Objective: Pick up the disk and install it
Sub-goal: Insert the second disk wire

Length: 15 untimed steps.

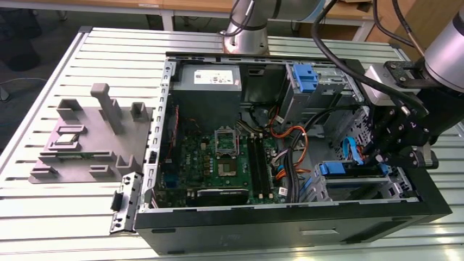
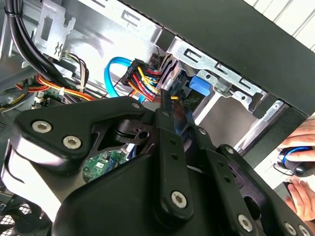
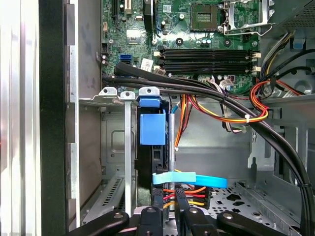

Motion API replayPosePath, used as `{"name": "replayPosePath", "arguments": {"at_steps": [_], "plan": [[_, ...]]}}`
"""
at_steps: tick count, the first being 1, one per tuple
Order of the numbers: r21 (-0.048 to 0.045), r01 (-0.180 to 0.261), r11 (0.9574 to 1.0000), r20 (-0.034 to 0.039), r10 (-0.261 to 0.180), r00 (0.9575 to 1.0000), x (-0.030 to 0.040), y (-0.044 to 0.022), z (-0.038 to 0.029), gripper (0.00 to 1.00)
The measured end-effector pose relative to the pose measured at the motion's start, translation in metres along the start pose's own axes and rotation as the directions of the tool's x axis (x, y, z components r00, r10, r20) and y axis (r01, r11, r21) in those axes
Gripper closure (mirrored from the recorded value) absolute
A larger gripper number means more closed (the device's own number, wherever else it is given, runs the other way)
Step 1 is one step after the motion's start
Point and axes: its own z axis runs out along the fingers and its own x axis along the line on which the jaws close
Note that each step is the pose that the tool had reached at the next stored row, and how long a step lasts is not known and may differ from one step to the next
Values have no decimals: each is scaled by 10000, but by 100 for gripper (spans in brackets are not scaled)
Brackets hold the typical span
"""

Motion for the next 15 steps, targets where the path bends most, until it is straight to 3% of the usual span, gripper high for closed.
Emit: {"name": "replayPosePath", "arguments": {"at_steps": [15], "plan": [[0,0,10000,4,0,10000,0,0,-5,76]]}}
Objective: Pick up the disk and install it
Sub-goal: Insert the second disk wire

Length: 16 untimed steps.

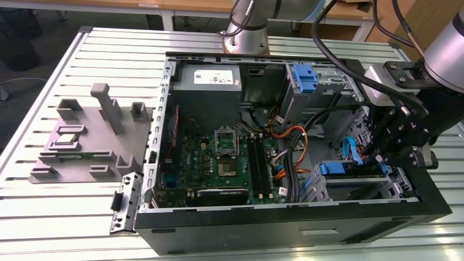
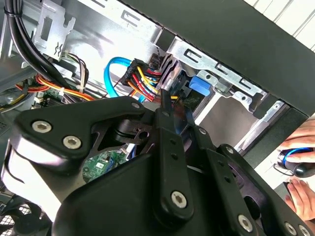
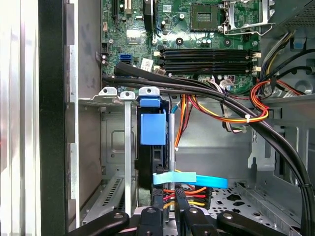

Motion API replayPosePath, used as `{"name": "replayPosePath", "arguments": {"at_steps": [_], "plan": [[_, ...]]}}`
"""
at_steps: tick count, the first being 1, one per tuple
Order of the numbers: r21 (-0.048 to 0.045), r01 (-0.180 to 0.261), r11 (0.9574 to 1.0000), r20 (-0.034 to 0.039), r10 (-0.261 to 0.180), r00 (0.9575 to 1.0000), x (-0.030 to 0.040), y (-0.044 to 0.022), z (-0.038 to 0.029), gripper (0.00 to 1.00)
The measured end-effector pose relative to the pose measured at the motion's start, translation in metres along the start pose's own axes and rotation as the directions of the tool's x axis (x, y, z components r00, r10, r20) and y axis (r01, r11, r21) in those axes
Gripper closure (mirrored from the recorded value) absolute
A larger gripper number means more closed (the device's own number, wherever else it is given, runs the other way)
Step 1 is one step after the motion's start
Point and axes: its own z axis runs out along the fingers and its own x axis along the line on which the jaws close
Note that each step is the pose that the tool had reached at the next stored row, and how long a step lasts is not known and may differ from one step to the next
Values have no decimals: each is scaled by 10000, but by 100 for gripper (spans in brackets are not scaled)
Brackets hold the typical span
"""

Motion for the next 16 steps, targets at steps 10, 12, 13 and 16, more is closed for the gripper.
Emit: {"name": "replayPosePath", "arguments": {"at_steps": [10,12,13,16], "plan": [[0,0,10000,-5,0,10000,-3,-3,-169,76],[0,0,10000,-5,0,10000,-4,-3,-204,76],[0,0,10000,-6,0,10000,-4,-3,-219,76],[0,0,10000,-1,0,10000,-4,-4,-231,76]]}}
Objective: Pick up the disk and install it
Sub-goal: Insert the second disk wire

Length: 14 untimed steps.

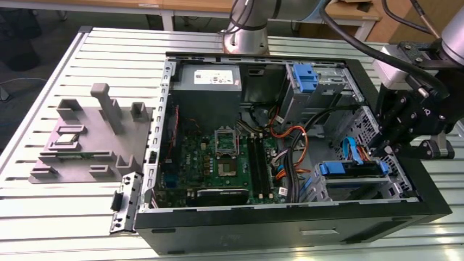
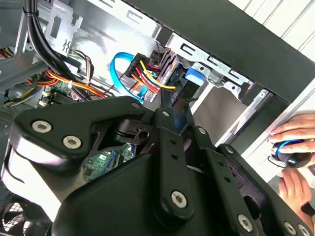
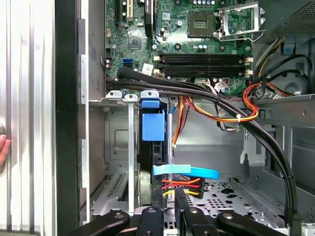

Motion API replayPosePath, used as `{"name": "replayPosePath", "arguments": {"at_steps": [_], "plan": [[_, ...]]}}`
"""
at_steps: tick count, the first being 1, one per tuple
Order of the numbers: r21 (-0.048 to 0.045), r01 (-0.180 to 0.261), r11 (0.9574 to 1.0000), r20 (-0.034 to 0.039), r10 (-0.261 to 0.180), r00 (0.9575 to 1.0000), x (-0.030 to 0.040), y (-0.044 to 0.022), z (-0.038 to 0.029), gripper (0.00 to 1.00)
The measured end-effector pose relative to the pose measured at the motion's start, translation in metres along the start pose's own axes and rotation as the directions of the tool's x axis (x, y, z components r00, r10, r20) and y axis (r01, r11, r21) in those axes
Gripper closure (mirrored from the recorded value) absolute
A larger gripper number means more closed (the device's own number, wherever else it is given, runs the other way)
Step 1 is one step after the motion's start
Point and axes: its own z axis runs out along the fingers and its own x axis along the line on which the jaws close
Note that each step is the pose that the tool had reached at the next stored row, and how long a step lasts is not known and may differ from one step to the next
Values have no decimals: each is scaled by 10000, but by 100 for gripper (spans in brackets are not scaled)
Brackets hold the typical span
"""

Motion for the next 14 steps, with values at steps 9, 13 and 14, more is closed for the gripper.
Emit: {"name": "replayPosePath", "arguments": {"at_steps": [9,13,14], "plan": [[9,0,10000,0,0,10000,1,72,7,76],[9,1,10000,-3,-1,10000,-1,71,-29,76],[9,0,10000,-1,0,10000,0,71,-36,76]]}}
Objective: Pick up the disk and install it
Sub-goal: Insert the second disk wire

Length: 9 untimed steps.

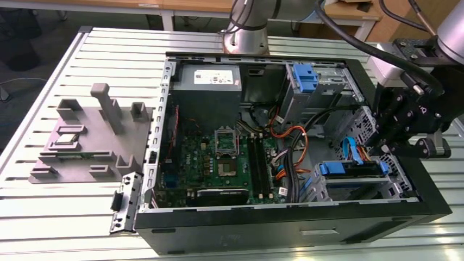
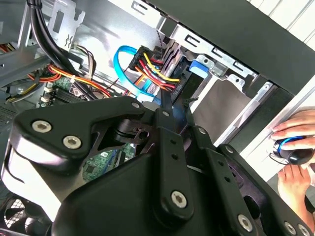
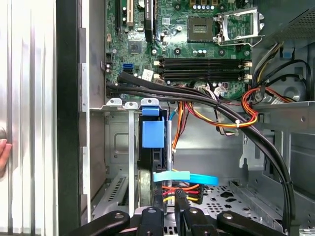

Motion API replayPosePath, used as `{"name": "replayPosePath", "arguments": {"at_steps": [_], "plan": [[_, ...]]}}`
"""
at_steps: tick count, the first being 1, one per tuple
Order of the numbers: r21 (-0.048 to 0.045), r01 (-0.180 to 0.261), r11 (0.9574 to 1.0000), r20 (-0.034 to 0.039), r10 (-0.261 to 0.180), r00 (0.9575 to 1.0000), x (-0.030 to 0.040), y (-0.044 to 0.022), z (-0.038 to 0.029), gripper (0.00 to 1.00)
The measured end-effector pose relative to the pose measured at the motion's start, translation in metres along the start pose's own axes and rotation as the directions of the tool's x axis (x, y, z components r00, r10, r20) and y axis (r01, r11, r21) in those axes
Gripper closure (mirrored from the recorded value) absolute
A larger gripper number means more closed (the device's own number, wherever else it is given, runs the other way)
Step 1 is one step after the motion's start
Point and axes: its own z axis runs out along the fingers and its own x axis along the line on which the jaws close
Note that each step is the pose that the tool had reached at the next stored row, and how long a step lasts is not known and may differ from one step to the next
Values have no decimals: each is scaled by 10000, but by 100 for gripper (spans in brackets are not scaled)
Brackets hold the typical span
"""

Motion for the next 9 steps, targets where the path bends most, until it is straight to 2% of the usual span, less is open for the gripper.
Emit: {"name": "replayPosePath", "arguments": {"at_steps": [9], "plan": [[0,0,10000,0,0,10000,-1,-1,-27,76]]}}
